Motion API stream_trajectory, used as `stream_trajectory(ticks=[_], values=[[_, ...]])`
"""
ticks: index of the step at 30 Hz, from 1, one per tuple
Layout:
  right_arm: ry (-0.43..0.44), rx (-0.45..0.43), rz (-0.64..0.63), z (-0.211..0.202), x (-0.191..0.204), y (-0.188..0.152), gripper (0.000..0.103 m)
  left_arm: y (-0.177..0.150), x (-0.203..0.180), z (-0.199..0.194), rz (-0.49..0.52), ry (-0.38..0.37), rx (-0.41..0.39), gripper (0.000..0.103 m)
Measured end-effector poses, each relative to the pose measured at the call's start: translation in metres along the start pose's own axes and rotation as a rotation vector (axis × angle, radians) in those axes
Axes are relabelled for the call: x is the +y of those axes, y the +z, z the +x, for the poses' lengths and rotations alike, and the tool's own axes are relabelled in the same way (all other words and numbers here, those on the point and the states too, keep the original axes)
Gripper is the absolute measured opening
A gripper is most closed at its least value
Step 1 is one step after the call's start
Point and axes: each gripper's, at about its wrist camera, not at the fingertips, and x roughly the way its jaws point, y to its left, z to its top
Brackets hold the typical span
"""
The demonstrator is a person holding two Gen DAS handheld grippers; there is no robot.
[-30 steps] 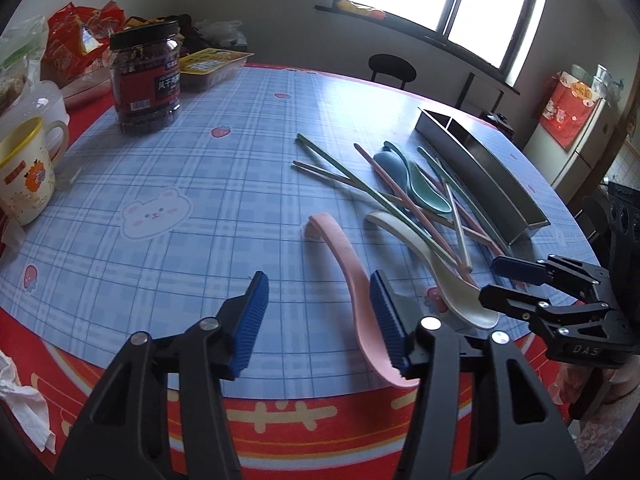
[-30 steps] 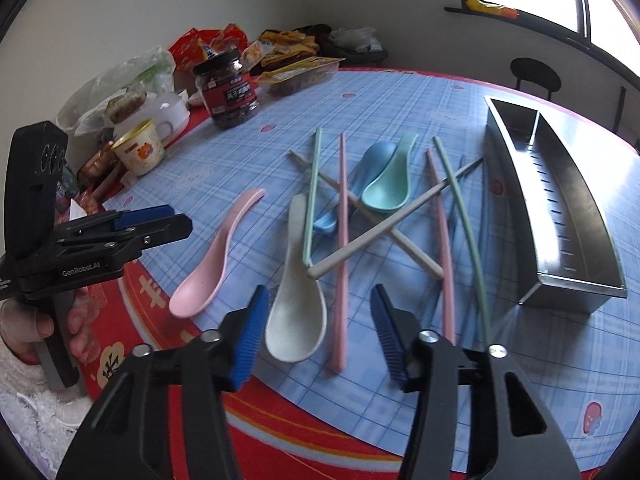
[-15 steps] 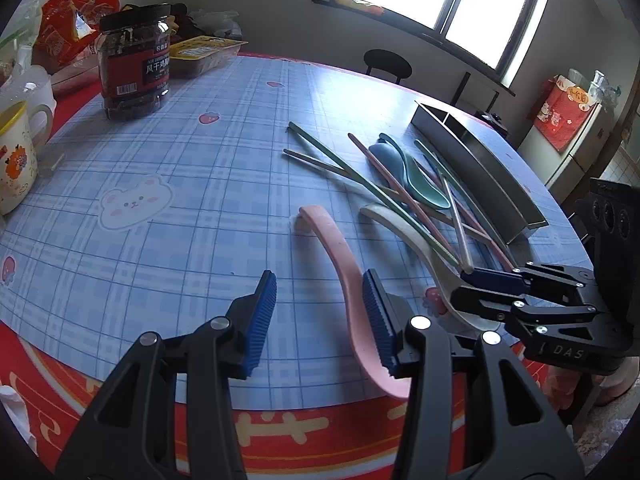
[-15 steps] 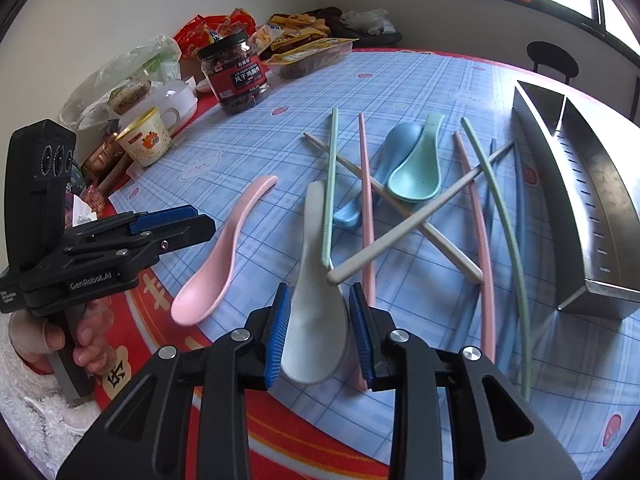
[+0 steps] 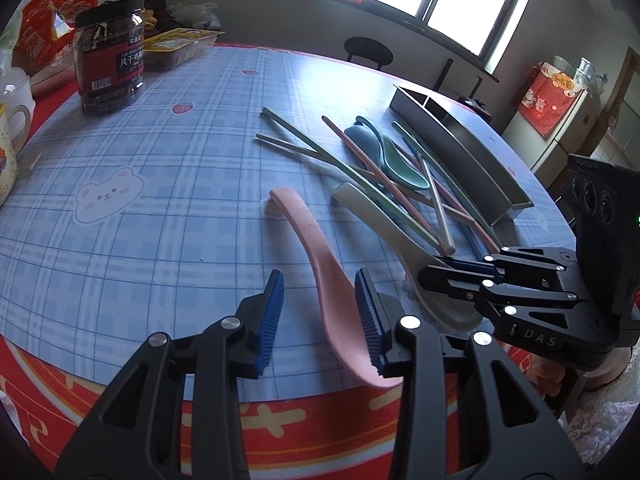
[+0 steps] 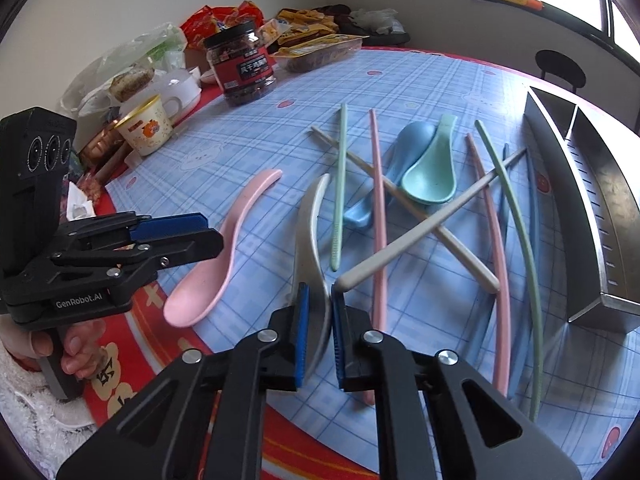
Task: Organize utensils
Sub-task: 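Close the right gripper on the white spoon while the left gripper grasps the pink spoon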
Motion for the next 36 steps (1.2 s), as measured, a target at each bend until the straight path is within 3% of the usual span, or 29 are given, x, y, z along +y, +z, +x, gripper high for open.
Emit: stream_trajectory(ticks=[10, 22, 27, 36], values=[[0.072, -0.012, 0.054, 0.001, -0.011, 0.0, 0.01, -0.01, -0.004, 0.003, 0.012, 0.002, 0.027, 0.031], [0.056, -0.015, 0.04, 0.001, -0.006, 0.001, 0.01, -0.011, -0.014, 0.005, 0.057, 0.034, 0.024, 0.03], [0.058, -0.014, 0.041, 0.001, -0.005, 0.001, 0.01, -0.012, -0.012, 0.006, 0.055, 0.036, 0.027, 0.014], [0.068, -0.015, 0.049, 0.001, -0.006, 0.001, 0.01, -0.013, -0.026, 0.008, 0.128, 0.061, 0.028, 0.013]])
